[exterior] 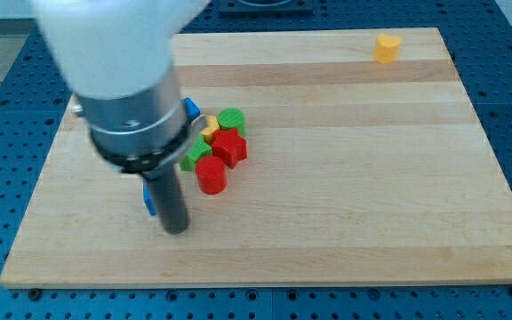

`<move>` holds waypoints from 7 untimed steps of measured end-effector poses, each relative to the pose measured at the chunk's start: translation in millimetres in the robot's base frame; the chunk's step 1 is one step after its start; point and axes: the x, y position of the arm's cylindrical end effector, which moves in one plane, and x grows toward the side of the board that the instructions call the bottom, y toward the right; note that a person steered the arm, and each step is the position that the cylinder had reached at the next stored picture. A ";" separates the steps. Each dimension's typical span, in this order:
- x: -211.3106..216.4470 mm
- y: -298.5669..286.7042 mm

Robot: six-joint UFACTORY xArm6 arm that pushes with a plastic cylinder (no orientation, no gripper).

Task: Adjust the red circle green star blue triangle into group of blocks

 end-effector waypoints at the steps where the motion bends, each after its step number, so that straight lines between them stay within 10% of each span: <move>1: -1.4 -21.5; 4: -53.2 43.7; 6: 8.7 -7.6; 7: -28.5 -34.9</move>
